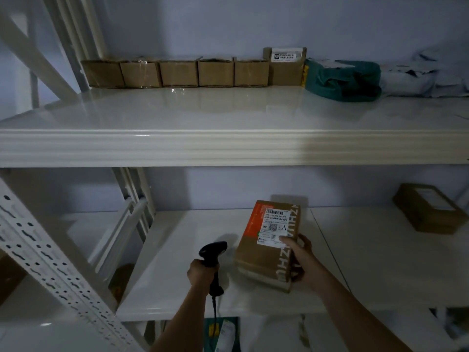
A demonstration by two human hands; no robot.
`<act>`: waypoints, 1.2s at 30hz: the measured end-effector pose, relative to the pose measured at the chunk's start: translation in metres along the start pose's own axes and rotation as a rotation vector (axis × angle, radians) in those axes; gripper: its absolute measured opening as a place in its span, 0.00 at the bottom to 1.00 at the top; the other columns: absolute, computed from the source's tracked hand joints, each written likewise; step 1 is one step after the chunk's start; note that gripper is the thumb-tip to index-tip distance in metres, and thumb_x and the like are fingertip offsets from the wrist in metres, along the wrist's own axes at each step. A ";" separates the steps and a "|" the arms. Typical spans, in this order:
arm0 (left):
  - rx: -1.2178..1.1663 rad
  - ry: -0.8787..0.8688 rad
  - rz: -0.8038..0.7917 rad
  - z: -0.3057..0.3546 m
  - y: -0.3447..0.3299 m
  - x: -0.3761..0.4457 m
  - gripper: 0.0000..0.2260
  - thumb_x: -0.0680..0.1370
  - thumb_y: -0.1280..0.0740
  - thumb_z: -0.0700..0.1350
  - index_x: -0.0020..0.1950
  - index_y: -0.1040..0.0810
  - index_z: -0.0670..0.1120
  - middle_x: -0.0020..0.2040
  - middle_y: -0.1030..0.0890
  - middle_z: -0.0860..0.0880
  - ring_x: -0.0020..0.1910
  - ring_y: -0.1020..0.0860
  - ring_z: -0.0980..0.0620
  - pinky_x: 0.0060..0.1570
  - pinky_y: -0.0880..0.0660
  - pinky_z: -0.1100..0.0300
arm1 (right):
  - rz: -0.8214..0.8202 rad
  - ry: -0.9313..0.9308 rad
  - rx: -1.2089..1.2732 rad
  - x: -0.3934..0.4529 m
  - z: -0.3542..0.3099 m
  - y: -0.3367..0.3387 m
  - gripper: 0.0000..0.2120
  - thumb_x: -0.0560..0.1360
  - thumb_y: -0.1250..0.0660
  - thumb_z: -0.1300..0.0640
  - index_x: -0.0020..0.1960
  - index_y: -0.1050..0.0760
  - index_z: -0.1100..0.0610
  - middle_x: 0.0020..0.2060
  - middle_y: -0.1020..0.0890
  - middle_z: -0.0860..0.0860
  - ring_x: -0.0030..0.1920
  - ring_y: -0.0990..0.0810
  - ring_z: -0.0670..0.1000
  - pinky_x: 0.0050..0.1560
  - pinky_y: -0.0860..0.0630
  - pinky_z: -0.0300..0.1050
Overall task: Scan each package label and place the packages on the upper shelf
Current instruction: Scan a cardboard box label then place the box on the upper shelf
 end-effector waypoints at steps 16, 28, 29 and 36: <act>-0.615 -0.247 -0.598 0.157 -0.088 -0.118 0.14 0.83 0.42 0.52 0.67 0.26 0.53 0.62 0.19 0.46 0.59 0.19 0.43 0.56 0.20 0.49 | -0.108 0.152 0.373 -0.052 -0.031 0.055 0.22 0.80 0.35 0.46 0.69 0.24 0.57 0.63 0.19 0.61 0.62 0.19 0.63 0.59 0.21 0.60; -0.615 -0.344 -0.913 0.268 -0.176 -0.319 0.16 0.82 0.42 0.51 0.67 0.24 0.49 0.58 0.17 0.41 0.56 0.18 0.40 0.60 0.22 0.43 | 0.324 0.428 0.496 -0.179 -0.090 0.248 0.16 0.82 0.40 0.49 0.55 0.18 0.58 0.45 0.12 0.56 0.43 0.13 0.55 0.41 0.16 0.48; -0.606 -0.353 -0.924 0.277 -0.183 -0.340 0.17 0.82 0.42 0.51 0.67 0.24 0.48 0.58 0.17 0.41 0.57 0.19 0.39 0.62 0.24 0.42 | 0.357 0.434 0.499 -0.192 -0.097 0.268 0.16 0.81 0.39 0.49 0.54 0.17 0.58 0.45 0.12 0.57 0.42 0.13 0.56 0.40 0.17 0.47; -0.576 -0.441 -0.983 0.346 -0.244 -0.490 0.16 0.81 0.41 0.54 0.60 0.20 0.49 0.50 0.14 0.43 0.46 0.16 0.45 0.40 0.19 0.57 | 0.464 0.519 0.472 -0.287 -0.144 0.418 0.17 0.80 0.38 0.51 0.58 0.20 0.63 0.54 0.17 0.64 0.54 0.18 0.64 0.65 0.26 0.62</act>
Point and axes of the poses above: each hand's wrist, its own x-axis towards the middle knuckle, its own y-axis out of the back of the hand, z = x × y, the point moved 9 cm from there along x, towards the middle knuckle
